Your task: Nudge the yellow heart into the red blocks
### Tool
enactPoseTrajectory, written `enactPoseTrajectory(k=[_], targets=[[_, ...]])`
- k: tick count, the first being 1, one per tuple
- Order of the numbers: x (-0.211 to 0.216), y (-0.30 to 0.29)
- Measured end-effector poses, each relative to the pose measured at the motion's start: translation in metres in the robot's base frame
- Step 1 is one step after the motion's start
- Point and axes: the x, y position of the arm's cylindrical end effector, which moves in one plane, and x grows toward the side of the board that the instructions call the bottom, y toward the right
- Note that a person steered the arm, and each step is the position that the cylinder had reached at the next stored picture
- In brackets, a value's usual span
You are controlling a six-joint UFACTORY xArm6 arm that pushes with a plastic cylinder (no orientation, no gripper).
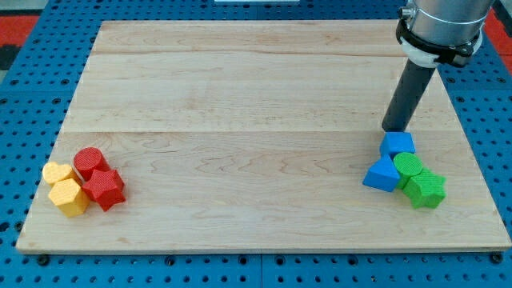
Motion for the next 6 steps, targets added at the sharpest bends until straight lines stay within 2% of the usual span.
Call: enactPoseTrajectory(k=[2,3,4,5,6], targets=[[-0.001,-0.01],[-0.046,0.05],[-0.009,0.13],[0.036,0.152],[0.151,0.088]])
